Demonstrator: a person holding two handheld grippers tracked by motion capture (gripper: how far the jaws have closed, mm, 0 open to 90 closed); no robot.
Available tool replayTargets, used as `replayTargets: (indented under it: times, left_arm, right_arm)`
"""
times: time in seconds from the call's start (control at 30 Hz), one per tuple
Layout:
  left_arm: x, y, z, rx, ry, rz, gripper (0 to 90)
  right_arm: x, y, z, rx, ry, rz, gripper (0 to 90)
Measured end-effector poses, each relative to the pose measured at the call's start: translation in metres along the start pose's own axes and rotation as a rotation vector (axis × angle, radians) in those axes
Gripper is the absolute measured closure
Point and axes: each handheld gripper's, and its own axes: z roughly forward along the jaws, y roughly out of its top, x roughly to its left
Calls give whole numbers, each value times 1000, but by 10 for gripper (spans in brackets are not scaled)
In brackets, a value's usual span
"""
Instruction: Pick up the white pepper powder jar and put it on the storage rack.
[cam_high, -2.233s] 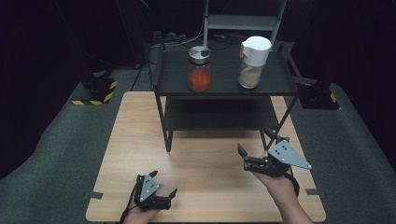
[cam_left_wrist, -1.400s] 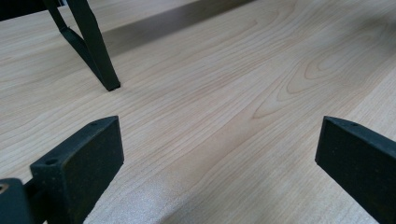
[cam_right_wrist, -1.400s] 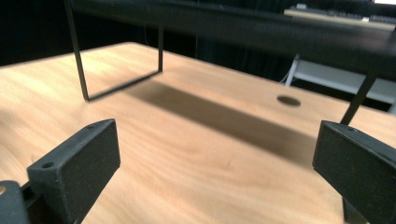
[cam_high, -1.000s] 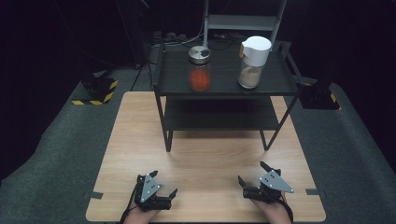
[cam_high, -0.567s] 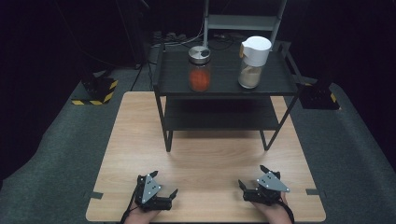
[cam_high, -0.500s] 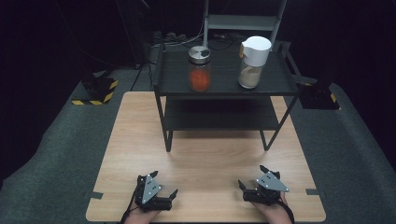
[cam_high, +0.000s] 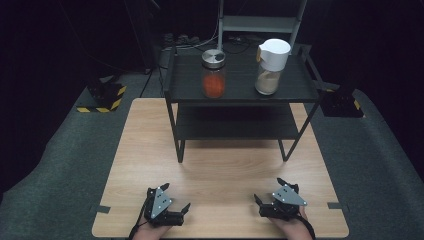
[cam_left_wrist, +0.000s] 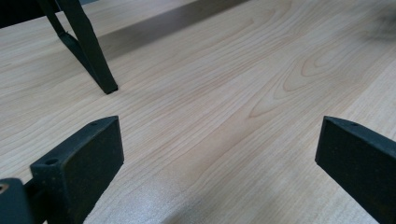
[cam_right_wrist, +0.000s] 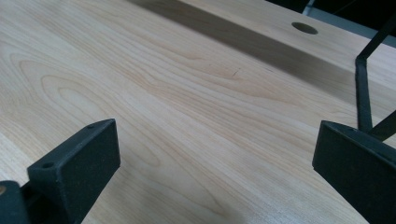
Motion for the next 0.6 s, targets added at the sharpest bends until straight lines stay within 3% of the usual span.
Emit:
replayTargets:
  times: [0.6]
  left_arm:
    - [2,4,2,24,-13,1,16]
  right_arm:
    - [-1,-4,-3,-21,3,1,0]
